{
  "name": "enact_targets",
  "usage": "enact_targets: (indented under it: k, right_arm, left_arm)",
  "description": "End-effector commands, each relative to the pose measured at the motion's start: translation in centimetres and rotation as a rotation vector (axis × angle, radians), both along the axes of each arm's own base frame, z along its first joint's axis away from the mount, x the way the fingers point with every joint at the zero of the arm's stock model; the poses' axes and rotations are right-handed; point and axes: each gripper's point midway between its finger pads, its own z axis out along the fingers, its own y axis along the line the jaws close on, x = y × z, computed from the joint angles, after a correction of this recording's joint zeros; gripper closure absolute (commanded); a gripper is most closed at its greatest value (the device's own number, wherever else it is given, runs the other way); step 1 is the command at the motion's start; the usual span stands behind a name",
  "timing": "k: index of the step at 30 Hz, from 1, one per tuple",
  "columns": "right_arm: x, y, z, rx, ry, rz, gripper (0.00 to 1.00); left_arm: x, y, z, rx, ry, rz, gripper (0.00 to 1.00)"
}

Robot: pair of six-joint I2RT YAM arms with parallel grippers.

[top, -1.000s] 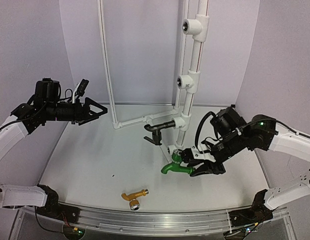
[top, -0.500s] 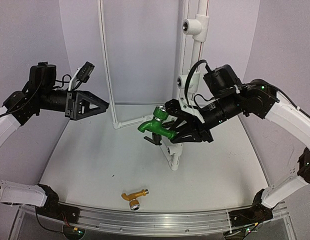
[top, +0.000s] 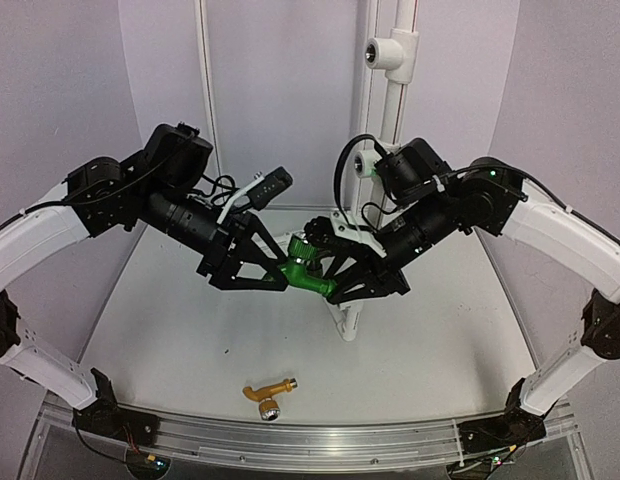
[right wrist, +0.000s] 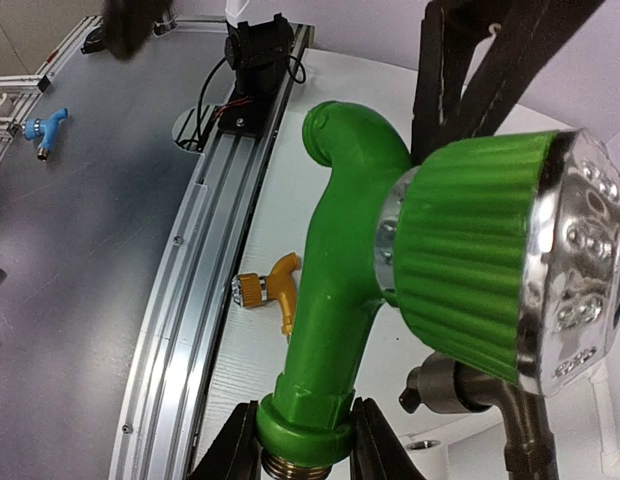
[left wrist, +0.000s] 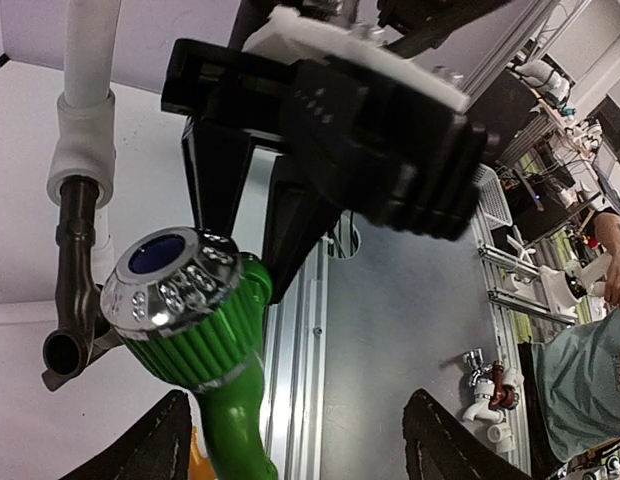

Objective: Install the water faucets

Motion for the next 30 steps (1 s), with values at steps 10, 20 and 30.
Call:
enact_targets:
  k: [10,20,30]
  right_arm:
    - [-1.6,0.6,2.6,0.054,-0.046,0.042,1.0]
    - [-1.5,0.3,2.6,0.051,-0.059,0.034,1.0]
    - [-1.6,0.1,4.4,0.09,-0.065,0.019,0.68]
  left_arm:
    - [-0.1,-2.1,0.3,0.014,-0.029,-0.004,0.43]
    - [-0.7,-2.8,0.5,-0.01,-0.011,-0.048,0.63]
    - [-1.2,-2.3,2.3,-0.102,-0.003,-0.032,1.0]
